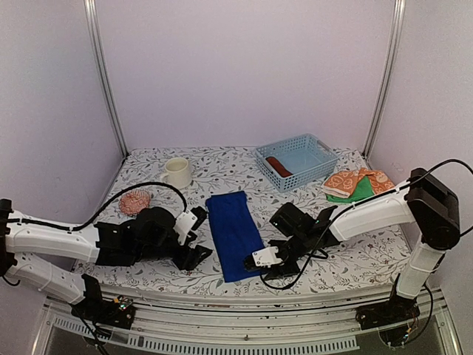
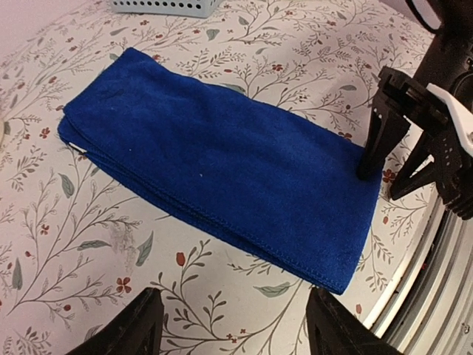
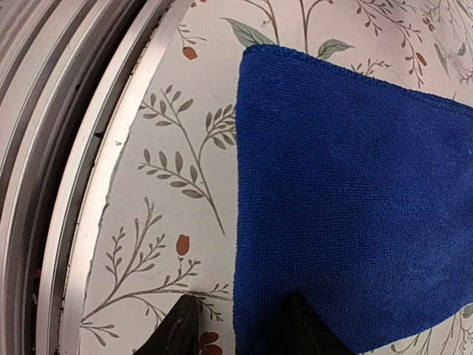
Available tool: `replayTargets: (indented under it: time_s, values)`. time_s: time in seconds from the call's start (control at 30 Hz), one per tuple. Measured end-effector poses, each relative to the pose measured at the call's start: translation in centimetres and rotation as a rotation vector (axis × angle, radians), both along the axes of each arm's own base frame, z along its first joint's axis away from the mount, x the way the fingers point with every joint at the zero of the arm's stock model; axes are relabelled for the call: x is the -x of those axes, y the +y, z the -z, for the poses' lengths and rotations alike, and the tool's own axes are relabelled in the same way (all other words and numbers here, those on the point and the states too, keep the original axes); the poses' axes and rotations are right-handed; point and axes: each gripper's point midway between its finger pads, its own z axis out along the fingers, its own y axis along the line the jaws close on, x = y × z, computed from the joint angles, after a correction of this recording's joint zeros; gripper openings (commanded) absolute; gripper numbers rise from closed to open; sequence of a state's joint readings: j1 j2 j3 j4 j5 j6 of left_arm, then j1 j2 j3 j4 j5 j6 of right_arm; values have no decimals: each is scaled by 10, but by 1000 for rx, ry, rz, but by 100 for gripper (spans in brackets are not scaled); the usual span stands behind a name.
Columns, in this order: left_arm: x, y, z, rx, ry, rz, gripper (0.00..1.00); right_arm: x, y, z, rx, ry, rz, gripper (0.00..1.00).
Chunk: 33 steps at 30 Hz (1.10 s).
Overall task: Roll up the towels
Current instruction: Roll the towel at the center of the board.
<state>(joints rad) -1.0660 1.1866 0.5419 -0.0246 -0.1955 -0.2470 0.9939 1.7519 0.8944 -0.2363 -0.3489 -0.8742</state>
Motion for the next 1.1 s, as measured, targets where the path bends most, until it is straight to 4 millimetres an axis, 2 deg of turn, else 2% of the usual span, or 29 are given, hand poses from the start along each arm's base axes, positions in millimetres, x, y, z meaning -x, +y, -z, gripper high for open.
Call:
replayTargets:
  time_s: [0.23,0.4,0.53,0.73,0.83,0.93,1.1]
  values:
    - [23,-20,4,-6,-28,125,69,-5,8,2,0,9,15,13]
    - [44,-29,26,-57,-51,230,67,-9,13,1,8,36,24,5]
    - [56,-37,36,-91,-78,298,65,-9,13,-1,21,141,39,4]
    - [71,-53,46,-125,-136,396,55,-8,12,-2,45,375,69,4]
    - [76,-62,55,-159,-167,439,52,-8,12,-3,54,484,86,3]
    - [77,-73,63,-178,-197,468,52,-9,10,-6,57,576,105,3]
    - [67,-90,71,-210,-263,476,52,-9,7,-7,66,693,129,3]
